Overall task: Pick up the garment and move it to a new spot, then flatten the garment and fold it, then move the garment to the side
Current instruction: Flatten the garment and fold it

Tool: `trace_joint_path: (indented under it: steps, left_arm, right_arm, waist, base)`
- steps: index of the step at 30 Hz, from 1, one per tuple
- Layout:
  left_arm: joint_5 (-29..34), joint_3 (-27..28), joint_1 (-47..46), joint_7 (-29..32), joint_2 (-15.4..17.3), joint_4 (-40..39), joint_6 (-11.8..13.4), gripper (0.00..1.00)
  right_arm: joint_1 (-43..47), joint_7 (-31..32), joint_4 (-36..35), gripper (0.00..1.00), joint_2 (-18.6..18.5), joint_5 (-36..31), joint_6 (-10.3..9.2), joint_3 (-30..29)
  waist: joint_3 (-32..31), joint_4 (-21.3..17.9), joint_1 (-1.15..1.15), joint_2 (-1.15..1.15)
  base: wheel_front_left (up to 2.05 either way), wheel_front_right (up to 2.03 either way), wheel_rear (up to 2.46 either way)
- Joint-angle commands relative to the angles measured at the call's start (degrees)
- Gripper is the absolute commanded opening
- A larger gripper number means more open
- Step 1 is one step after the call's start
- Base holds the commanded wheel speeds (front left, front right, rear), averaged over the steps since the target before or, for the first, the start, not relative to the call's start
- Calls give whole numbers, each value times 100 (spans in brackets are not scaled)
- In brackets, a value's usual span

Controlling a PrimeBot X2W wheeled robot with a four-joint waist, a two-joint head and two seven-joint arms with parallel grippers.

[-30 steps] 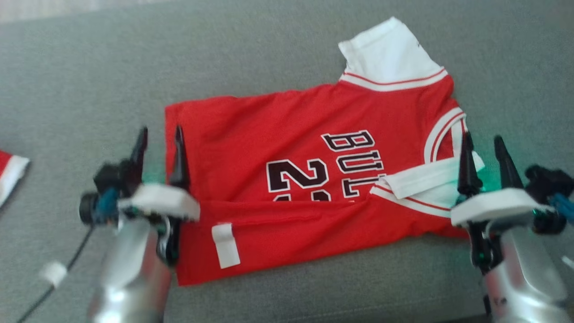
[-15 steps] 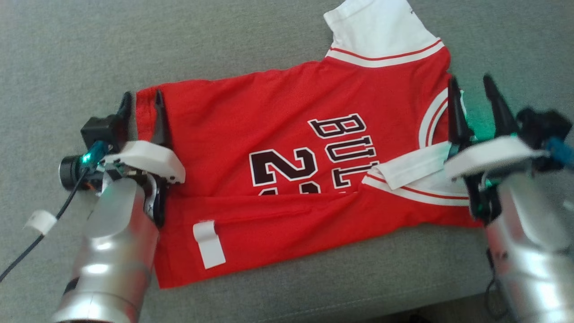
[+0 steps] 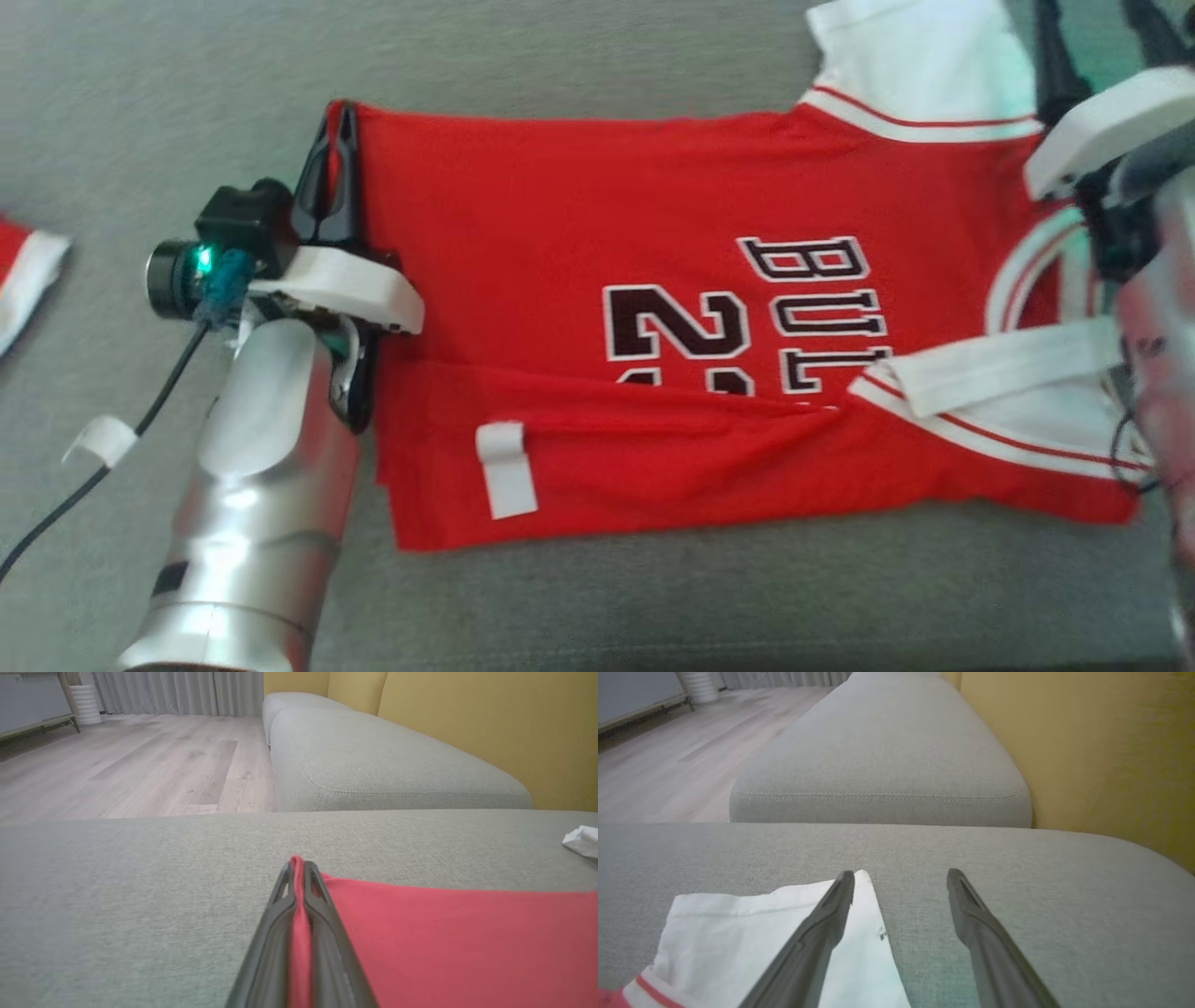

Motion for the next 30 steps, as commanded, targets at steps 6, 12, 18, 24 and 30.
trace_joint_path:
  steps: [6, 12, 18, 24, 30]
  left_arm:
    - [25, -133, 85, -15, 112, -387, -87, 0]
    - [-304, -547, 65, -15, 105, -450, -60, 0]
    - [-602, -812, 49, -15, 104, -517, 58, 0]
    - [-539, -668, -4, -15, 103, -843, 127, 0]
    - [-265, -300, -121, -15, 131, -1162, 34, 0]
  right_arm:
    - [-581, 367, 531, 100, -179, -88, -4, 196]
    - [-825, 748, 1156, 100, -111, -103, -4, 227]
    - [-914, 793, 1397, 0, -132, -26, -4, 380]
    - [-1141, -60, 1334, 0, -370, -91, -4, 225]
    - [-1368, -782, 1247, 0, -381, -369, -4, -285]
  waist:
    - [183, 637, -2, 0]
    - [294, 829, -2, 0]
    - [302, 893, -2, 0]
    - [240, 871, -2, 0]
    - [94, 688, -2, 0]
  base:
    - [0, 0, 0]
    - [0, 0, 0]
    - [0, 0, 0]
    - [0, 0, 0]
    - [0, 0, 0]
